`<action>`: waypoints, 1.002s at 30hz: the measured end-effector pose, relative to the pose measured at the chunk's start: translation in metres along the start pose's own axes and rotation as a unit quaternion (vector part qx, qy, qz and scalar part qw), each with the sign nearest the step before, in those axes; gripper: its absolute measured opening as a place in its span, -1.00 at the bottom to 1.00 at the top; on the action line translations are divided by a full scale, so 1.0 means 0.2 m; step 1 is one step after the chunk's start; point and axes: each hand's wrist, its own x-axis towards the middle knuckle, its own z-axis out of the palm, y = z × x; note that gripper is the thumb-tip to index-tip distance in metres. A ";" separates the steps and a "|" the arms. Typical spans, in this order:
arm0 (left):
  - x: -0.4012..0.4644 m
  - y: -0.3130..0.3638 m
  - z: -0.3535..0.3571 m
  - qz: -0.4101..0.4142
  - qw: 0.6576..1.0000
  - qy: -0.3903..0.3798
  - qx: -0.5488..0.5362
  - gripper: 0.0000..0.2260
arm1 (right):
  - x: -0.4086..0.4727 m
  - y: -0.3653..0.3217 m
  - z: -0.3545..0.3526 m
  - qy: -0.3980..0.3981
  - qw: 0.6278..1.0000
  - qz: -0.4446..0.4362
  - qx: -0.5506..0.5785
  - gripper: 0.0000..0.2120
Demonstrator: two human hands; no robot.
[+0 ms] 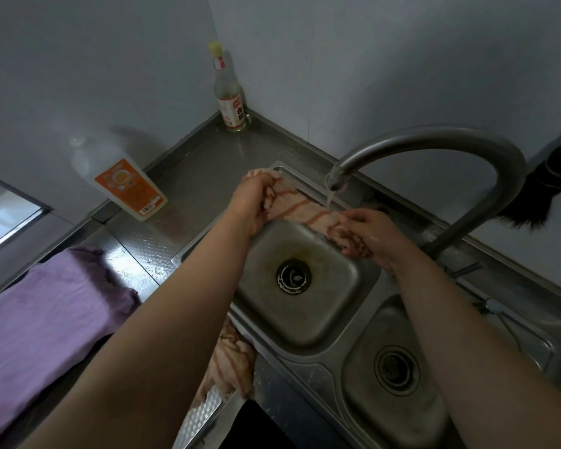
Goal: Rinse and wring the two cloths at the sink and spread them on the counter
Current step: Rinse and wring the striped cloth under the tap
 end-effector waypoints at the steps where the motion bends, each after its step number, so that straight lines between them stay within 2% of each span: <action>1: -0.02 0.00 0.00 -0.019 0.999 -0.023 0.012 -0.88 | 0.00 0.00 0.00 0.027 0.999 0.004 -0.021 -0.79; 3: -0.04 -0.01 -0.03 -0.072 0.990 -0.103 0.058 -0.85 | 0.02 -0.01 0.01 0.066 0.998 0.016 0.011 -0.64; 5: -0.03 -0.05 -0.06 -0.096 0.965 -0.199 0.143 -0.74 | 0.04 -0.03 0.05 0.066 0.993 0.022 0.097 -0.52; 7: -0.02 -0.11 -0.06 -0.087 0.938 -0.258 0.215 -0.58 | 0.08 -0.04 0.09 0.015 0.988 -0.009 0.156 -0.42; 9: -0.01 -0.17 -0.02 -0.047 0.933 -0.277 0.226 -0.51 | 0.10 -0.06 0.11 -0.070 0.982 -0.040 0.170 -0.48; 11: 0.01 -0.21 -0.03 -0.004 0.953 -0.242 0.180 -0.50 | 0.10 -0.08 0.12 -0.147 0.974 -0.038 0.171 -0.71; 13: 0.05 -0.22 -0.06 0.027 0.970 -0.185 0.153 -0.60 | 0.10 -0.08 0.11 -0.154 0.973 -0.025 0.171 -0.72; 15: 0.07 -0.23 -0.08 0.044 0.977 -0.138 0.157 -0.74 | 0.09 -0.07 0.12 -0.067 0.991 -0.025 0.114 -0.78; 18: 0.05 -0.22 -0.06 0.055 0.984 -0.092 0.140 -0.74 | 0.09 -0.07 0.15 0.058 0.997 -0.046 -0.033 -0.77; 20: 0.05 -0.23 -0.04 0.066 0.983 -0.087 0.145 -0.71 | 0.09 -0.08 0.16 0.106 0.992 -0.054 -0.048 -0.78; 23: 0.04 -0.25 -0.01 0.072 0.980 -0.064 0.176 -0.70 | 0.09 -0.11 0.16 0.147 0.987 -0.065 0.006 -0.88; 26: 0.02 -0.22 0.05 0.029 0.988 0.000 0.152 -0.74 | 0.05 -0.10 0.26 0.117 0.982 -0.144 -0.027 -0.74; 28: 0.01 -0.20 0.11 0.009 0.982 0.052 0.183 -0.76 | 0.03 -0.07 0.36 0.103 0.963 -0.187 -0.164 -0.61; 30: -0.02 -0.24 0.19 0.008 0.973 0.063 0.220 -0.76 | 0.08 -0.07 0.35 0.171 0.945 -0.172 -0.219 -0.58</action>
